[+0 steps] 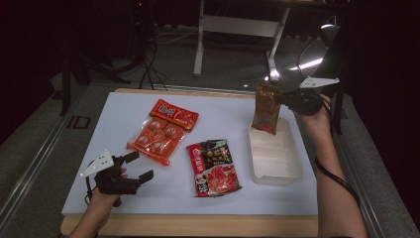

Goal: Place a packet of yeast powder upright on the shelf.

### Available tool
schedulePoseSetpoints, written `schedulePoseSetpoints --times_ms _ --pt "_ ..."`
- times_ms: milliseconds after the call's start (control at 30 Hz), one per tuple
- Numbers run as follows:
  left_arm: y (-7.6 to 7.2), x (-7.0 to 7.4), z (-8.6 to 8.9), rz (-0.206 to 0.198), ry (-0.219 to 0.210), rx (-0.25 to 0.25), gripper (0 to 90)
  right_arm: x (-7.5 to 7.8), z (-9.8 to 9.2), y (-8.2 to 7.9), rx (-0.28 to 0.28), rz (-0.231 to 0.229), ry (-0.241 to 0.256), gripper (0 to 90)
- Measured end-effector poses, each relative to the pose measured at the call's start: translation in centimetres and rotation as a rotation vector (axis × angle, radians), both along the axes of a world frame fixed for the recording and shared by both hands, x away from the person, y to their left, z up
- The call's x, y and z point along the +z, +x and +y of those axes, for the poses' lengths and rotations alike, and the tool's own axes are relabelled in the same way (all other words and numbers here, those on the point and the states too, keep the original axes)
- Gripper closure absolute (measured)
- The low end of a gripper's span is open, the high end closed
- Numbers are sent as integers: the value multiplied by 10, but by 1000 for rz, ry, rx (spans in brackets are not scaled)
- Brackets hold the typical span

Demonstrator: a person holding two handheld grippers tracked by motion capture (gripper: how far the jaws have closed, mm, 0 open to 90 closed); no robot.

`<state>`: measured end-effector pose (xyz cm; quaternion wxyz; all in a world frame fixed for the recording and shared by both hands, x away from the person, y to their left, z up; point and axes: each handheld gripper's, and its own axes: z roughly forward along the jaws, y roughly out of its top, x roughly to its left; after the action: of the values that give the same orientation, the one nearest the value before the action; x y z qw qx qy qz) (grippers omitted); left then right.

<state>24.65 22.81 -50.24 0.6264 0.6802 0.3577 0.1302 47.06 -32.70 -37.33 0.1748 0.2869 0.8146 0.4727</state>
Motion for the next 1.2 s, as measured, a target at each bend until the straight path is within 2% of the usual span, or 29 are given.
schedulePoseSetpoints --times_ms 100,467,600,733,833,967,1133,1200 --pt "0 0 0 -1 2 -1 47 -4 2 1 28 30 32 882" --pt "0 -2 0 10 2 -3 47 -16 8 1 67 53 92 883" --pt "0 -3 1 14 -3 -2 47 -23 11 2 55 69 74 882" --pt "1 -3 1 18 -11 2 47 -33 16 4 61 107 35 884" --pt "1 -4 1 19 -11 2 47 -37 18 4 72 114 70 884" --pt "1 -4 2 24 -11 0 47 -37 14 2 59 102 132 886" --pt "1 -4 2 21 -13 4 47 -41 2 1 -4 86 117 886" --pt "1 -4 3 20 -12 6 47 -45 -3 1 -44 88 85 888"
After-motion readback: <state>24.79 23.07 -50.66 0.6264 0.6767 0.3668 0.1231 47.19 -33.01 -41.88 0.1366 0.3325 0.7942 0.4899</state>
